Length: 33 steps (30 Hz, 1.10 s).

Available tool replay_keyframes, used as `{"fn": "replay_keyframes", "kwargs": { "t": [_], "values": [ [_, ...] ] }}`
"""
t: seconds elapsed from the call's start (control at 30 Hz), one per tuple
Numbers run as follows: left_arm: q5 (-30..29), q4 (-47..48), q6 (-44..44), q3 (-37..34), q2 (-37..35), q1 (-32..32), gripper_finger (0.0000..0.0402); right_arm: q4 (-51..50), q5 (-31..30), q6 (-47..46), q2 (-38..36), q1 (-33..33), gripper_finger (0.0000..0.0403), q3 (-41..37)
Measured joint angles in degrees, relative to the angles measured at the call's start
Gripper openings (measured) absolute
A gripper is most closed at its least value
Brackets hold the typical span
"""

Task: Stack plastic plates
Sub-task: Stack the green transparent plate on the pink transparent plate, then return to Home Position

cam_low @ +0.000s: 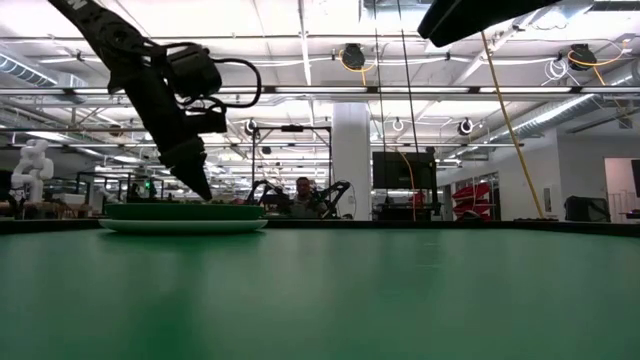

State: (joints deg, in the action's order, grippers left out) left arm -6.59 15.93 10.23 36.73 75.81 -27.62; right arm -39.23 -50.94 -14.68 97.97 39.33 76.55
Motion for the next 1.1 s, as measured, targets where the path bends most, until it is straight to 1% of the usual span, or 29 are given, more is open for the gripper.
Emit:
{"fn": "replay_keyframes", "kwargs": {
  "t": [0.17, 0.27, 0.4, 0.5, 0.6, 0.67, 0.77, 0.8, 0.9, 1.0, 1.1],
  "values": [
    [0.81, 0.01, -0.91, 0.0, 0.0, 0.55, 0.0073, -0.02, 0.01, 0.42, 0.0, 0.0, 0.0164, 0.0],
    [1.15, -0.22, -3.67, 0.0, -0.14, 1.49, 0.0072, -0.53, 0.01, 0.43, 0.0, -0.02, 0.0164, 0.0],
    [3.26, -4.7, -5.88, 0.0, -1.55, 6.15, 0.0072, -1.46, 0.18, 0.66, 0.0, -0.73, 0.0157, 0.0],
    [3.51, -9.33, -6.42, 0.0, -2.98, 10.9, 0.0071, -2.43, 0.22, 1.32, -0.34, -1.49, 0.0133, 0.0],
    [3.46, -12.19, -6.91, 0.02, -4.33, 15.96, 0.0071, -3.26, 1.56, 1.51, -1.61, -2.51, 0.0095, -0.21],
    [0.63, -13.71, -7.43, 0.02, -4.81, 19.54, 0.0071, -2.51, 1.67, 1.46, -3.42, -2.91, 0.0065, -2.23],
    [-5.96, -13.11, -8.84, 0.02, -5.28, 25.2, 0.0071, 1.45, 1.73, 1.51, -8.03, -3.7, 0.0017, -8.54],
    [-7.35, -13.07, -9.39, 0.02, -5.35, 27.02, 0.0068, 3.83, 1.79, 1.76, -10.07, -3.84, 0.0009, -11.36],
    [-8.68, -13.21, -10.93, 0.02, -5.37, 32.02, 0.0046, 13.1, 3.74, 4.19, -16.89, -4.86, 0.001, -20.98],
    [-10.51, -15.01, -11.67, -0.21, -5.38, 36.78, 0.0011, 25.7, 8.32, 8.35, -24.3, -6.64, 0.001, -31.5],
    [-14.34, -19.59, -11.45, -3.66, -5.94, 40.28, 0.0006, 38.12, 14.53, 13.5, -31.17, -9.25, 0.0002, -41.28]
  ]
}}
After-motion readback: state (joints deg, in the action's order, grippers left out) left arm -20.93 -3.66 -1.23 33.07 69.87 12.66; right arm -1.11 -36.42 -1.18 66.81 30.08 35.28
